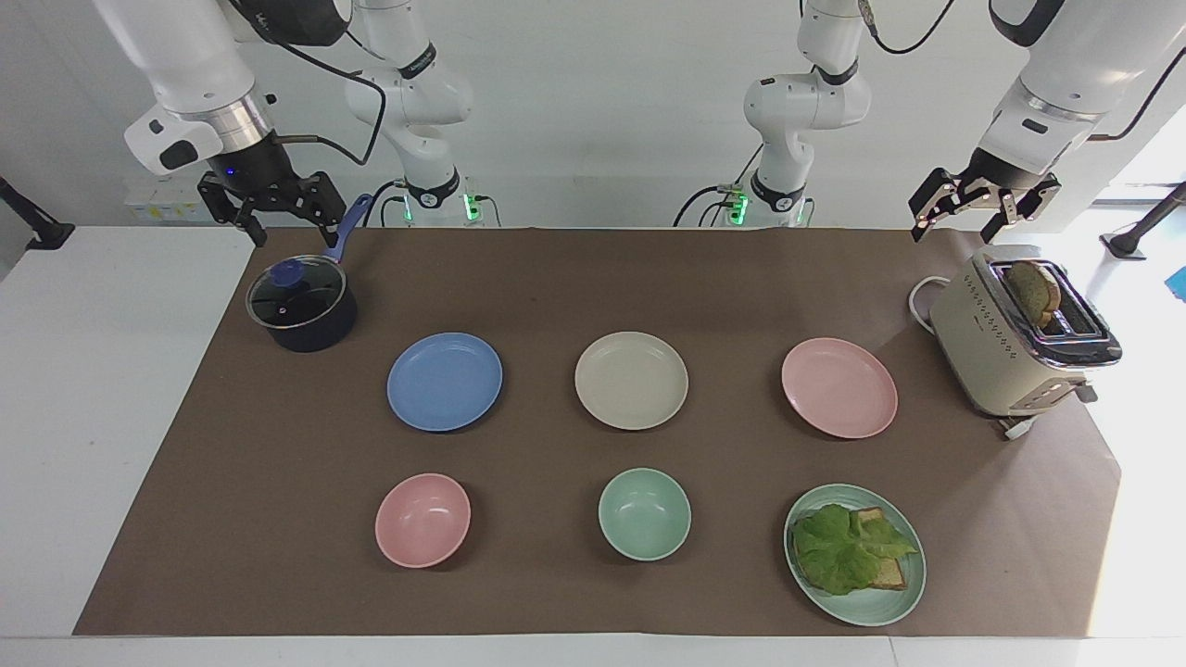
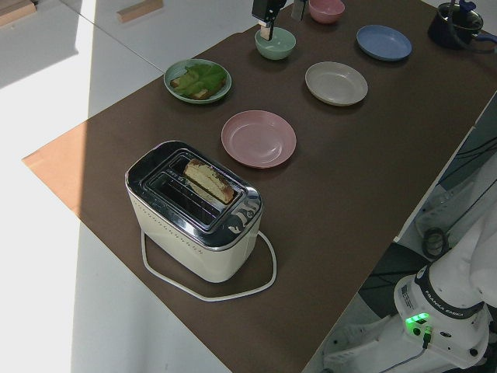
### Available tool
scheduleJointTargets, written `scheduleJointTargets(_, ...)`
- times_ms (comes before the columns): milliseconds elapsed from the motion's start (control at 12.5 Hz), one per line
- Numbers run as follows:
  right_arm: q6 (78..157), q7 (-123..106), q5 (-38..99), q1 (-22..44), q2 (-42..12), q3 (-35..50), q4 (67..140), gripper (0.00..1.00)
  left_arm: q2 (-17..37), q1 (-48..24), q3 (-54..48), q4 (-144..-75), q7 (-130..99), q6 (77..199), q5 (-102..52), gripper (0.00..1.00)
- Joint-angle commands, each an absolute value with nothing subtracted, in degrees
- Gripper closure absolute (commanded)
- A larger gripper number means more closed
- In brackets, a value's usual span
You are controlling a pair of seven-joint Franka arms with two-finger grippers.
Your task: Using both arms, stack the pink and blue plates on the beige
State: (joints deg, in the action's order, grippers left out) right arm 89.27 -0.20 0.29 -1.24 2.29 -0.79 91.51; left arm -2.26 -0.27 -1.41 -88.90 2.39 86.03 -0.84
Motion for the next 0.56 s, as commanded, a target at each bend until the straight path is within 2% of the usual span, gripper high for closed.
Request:
scheduleJointTargets(0, 87.89, 0.26, 0.7, -1.85, 2.29, -0.35, 90.97, 0.0, -3.08, 0.0, -1.49, -90.09, 3.25, 86.48, -0.18, 0.0)
scheduleJointTargets(241, 88.68, 0.61, 0.62, -1.85, 2.2, -0.26, 90.88, 0.0, -3.16, 0.09, -1.49, -90.26, 3.43, 86.57, -0.18, 0.0)
scheduleJointTargets(481, 88.68, 0.53, 0.7, -1.85, 2.2, -0.26, 90.88, 0.0, -3.43, 0.09, -1.49, -96.47, 3.16, 90.32, -0.18, 0.0)
